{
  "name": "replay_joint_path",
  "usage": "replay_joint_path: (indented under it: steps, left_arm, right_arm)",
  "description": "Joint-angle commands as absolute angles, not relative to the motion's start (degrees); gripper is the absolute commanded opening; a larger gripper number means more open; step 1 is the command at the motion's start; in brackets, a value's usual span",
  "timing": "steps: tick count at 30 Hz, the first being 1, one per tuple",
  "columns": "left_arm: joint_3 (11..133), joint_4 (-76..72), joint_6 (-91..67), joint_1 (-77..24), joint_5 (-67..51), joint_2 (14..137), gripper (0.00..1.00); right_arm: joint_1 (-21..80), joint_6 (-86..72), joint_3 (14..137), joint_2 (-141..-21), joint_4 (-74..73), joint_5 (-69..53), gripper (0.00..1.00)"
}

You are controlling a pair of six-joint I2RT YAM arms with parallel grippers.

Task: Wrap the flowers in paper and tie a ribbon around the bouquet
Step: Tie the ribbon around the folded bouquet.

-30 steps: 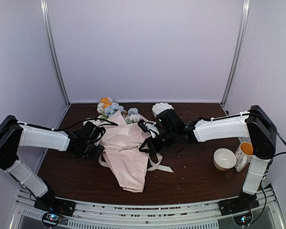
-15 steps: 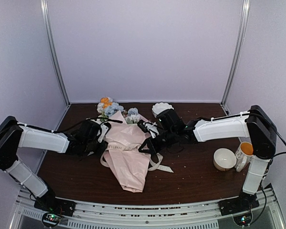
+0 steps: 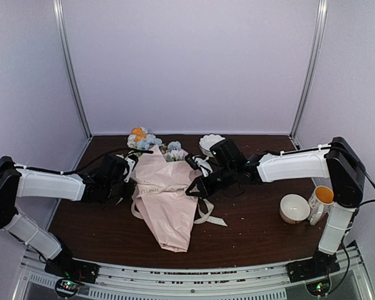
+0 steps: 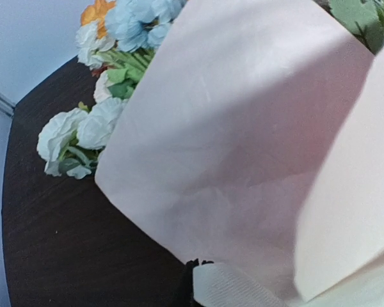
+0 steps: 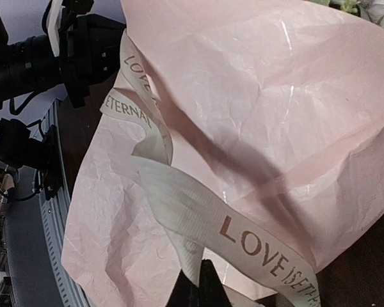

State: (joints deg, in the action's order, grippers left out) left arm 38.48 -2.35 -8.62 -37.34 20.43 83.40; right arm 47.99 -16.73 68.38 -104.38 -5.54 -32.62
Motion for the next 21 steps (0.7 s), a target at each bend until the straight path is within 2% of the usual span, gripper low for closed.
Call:
replay_joint_path:
  steps: [1,12,21]
  left_arm:
    - [38.8,5.1,-17.7,-35.3,25.9,80.6,0.0]
    - [35.5,14.9,-35.9,-25.6,26.3,73.7,0.0]
    - [27.8,14.2,-45.6,-18.0,24.2,67.7,0.0]
  right_arm:
    - [45.0,-17.0,70.1,-101.4,-7.4,-32.8,0.0]
    - [35.6,-23.7,66.6,-96.1,-3.7,-38.5,0.0]
    - [26.2,-37.4,58.8,-94.5,10.3,-44.4,0.0]
